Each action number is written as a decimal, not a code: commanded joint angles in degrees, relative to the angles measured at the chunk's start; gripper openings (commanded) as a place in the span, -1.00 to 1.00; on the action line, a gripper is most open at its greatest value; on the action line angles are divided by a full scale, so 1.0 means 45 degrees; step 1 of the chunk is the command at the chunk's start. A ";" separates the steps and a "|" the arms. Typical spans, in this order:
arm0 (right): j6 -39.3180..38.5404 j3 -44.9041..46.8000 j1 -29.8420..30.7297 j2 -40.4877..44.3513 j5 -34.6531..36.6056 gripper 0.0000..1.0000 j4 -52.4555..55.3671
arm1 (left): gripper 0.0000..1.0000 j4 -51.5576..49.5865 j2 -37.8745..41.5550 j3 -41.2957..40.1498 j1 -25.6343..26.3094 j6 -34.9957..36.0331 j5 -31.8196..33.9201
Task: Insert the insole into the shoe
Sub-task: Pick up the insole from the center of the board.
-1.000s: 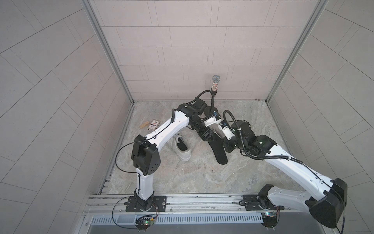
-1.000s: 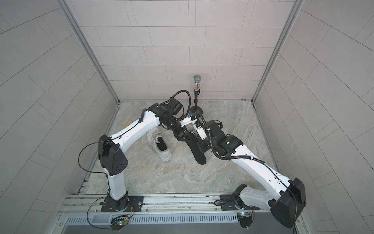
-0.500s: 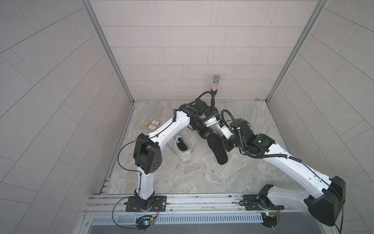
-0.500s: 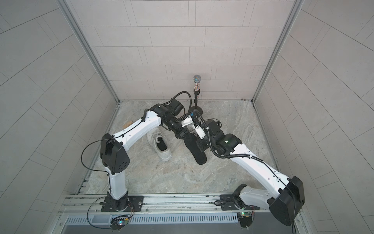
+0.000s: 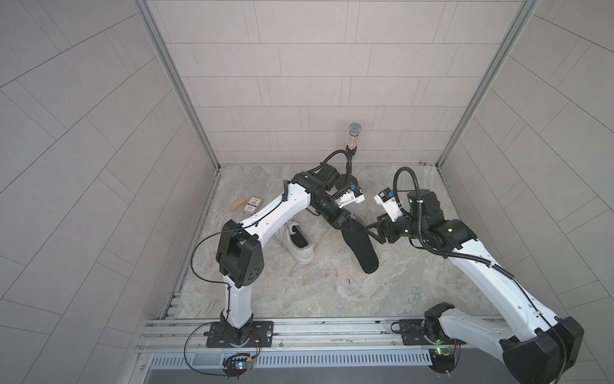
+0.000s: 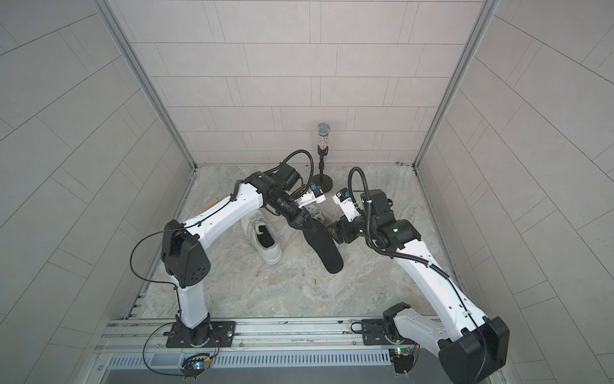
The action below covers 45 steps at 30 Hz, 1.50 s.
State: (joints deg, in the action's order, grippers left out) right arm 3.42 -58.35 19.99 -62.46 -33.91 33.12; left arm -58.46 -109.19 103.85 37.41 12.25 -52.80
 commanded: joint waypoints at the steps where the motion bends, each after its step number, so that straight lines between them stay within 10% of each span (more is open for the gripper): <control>1: 0.0091 0.0528 0.0087 -0.0282 -0.1722 0.52 -0.0892 | -1.00 0.0247 0.0581 -0.0153 0.0007 -0.0228 -0.0719; 7: 0.0842 0.1019 0.0621 -0.0626 -0.1753 0.28 -0.2568 | -1.00 0.1372 0.0999 -0.0541 -0.0007 -0.1354 -0.0573; 11: 0.1030 0.0983 0.2264 -0.0425 0.0923 -0.09 -0.2349 | -1.00 0.2829 0.1083 -0.0914 -0.0301 -0.3795 0.0391; 17: 0.0881 0.1563 0.4514 -0.0084 0.6053 0.51 -0.2851 | -1.00 0.2794 0.1193 -0.1002 -0.0589 -0.5378 0.0887; 19: 0.0792 0.1853 0.4837 -0.0120 0.6548 1.00 -0.3474 | -1.00 0.2795 0.1273 -0.1064 -0.0624 -0.5740 0.0967; 24: 0.0239 0.2576 0.5272 -0.0411 0.7632 1.00 -0.5195 | -1.00 0.2686 0.1575 -0.1164 -0.0651 -0.5926 0.0406; 45: -0.1541 0.3357 0.5324 0.0376 0.9451 -0.19 -0.5515 | -1.00 0.2134 0.1510 -0.1117 -0.1023 -0.5964 0.1316</control>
State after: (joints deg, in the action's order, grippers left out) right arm -2.90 -43.83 44.23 -62.76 6.85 6.48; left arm -48.07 -102.65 98.91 33.52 -13.69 -47.99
